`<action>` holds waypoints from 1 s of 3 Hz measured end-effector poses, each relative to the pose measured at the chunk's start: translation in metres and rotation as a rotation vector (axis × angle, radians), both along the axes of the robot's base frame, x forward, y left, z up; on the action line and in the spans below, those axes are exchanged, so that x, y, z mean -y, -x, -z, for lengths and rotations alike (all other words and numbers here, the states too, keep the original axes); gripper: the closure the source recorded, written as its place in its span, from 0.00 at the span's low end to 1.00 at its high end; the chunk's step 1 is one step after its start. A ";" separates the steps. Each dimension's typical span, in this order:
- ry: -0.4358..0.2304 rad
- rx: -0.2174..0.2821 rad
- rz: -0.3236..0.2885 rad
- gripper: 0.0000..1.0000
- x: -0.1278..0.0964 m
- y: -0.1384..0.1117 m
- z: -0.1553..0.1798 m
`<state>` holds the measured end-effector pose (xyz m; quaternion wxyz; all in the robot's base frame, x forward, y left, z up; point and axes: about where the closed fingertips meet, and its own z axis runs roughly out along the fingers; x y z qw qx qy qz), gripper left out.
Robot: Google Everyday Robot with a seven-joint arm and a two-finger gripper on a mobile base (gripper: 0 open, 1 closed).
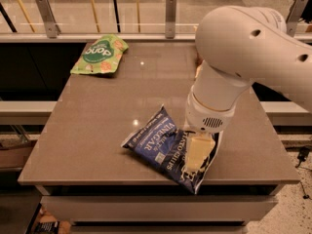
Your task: Move blue chip bag near green rice chip bag
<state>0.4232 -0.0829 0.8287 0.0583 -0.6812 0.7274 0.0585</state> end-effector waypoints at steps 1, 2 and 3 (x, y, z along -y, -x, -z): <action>0.000 0.000 -0.001 0.64 0.000 0.000 0.000; 0.001 0.001 -0.002 0.88 -0.001 0.000 0.001; 0.001 0.001 -0.003 1.00 -0.001 0.001 0.001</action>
Offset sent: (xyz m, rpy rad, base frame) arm -0.0002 0.0003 -0.0003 -0.0003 -0.0004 0.0007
